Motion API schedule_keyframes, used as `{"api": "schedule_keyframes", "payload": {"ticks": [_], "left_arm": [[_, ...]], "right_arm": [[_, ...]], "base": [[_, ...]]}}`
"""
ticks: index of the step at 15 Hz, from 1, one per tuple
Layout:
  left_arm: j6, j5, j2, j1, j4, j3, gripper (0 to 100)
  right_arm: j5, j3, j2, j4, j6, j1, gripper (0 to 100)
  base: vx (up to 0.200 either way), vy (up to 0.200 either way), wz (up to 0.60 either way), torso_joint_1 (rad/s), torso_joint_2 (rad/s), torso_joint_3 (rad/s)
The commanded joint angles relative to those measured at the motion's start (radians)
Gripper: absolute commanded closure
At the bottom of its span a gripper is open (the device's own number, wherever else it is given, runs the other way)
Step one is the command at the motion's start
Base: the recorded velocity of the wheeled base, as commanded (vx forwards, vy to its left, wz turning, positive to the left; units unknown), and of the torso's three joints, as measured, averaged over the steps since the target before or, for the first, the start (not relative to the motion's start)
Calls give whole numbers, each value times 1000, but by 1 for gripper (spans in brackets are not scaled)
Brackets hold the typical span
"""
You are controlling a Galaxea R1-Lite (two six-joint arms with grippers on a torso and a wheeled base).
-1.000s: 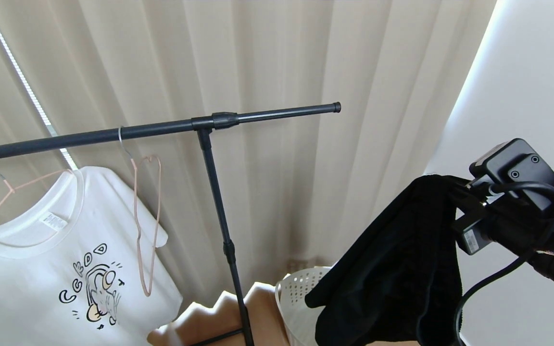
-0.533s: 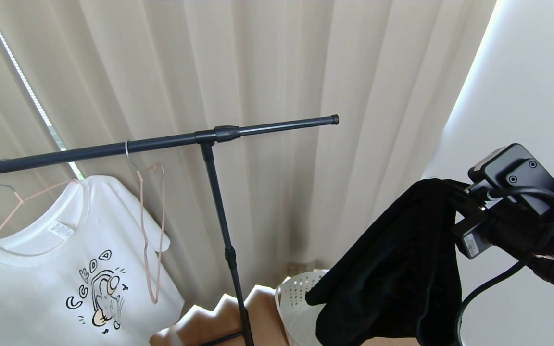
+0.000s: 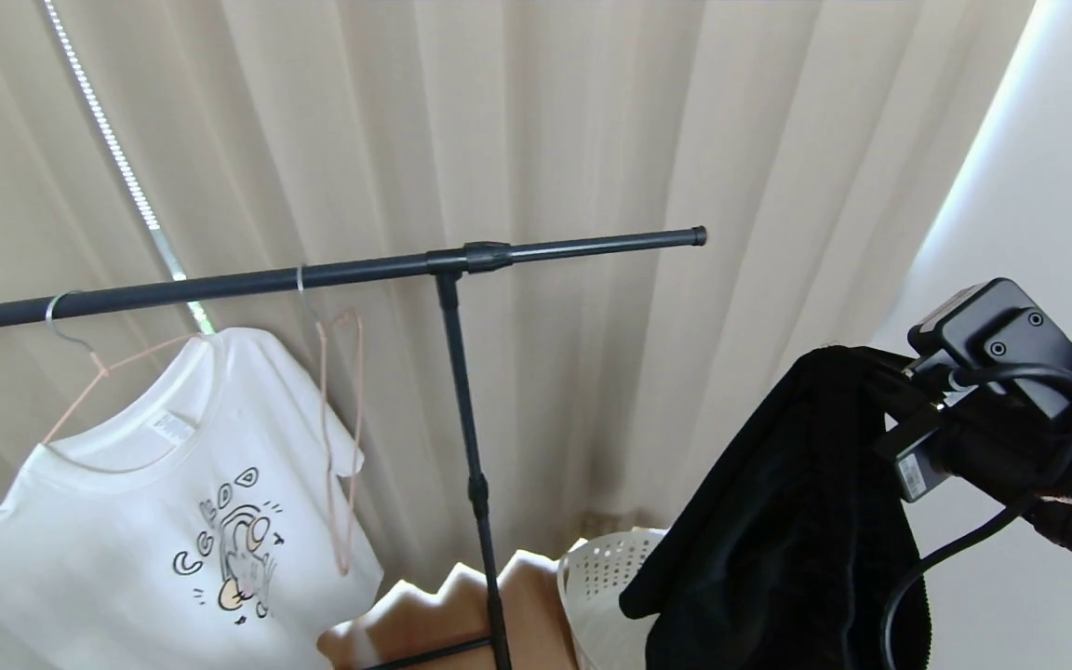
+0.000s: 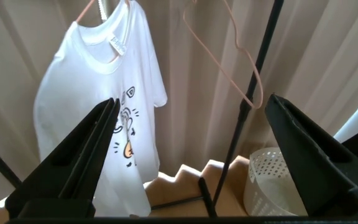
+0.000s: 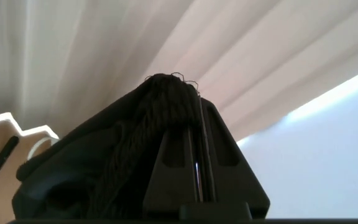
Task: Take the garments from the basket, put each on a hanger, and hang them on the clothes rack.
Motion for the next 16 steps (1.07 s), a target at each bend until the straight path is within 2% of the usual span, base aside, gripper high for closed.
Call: {"api": "schedule_keyframes", "payload": {"ticks": [1,3,6,15,16], "left_arm": [[-1,1,1,1,-1,0,0],[0,-1,1,1,-1,0,0],[-3,-1,1,1,-1,0,0],[-4,-1,1,1,1,0,0],[-4,-1,1,1,1,0,0]], "right_arm": [[0,0,0,-2,0,1,100],[-1,5,0,-3,0,1,100],[-1,5,0,-3,0,1,100],[-1,7,0,-3,0,-1,100],[-1,7,2,-3,0,-1,100]], "base": [[0,0,600,17,2,2],[0,0,600,10,-2,5],[0,0,0,0,0,0],[-200,0,0,2,2,2],[0,200,0,-2,-2,2]]}}
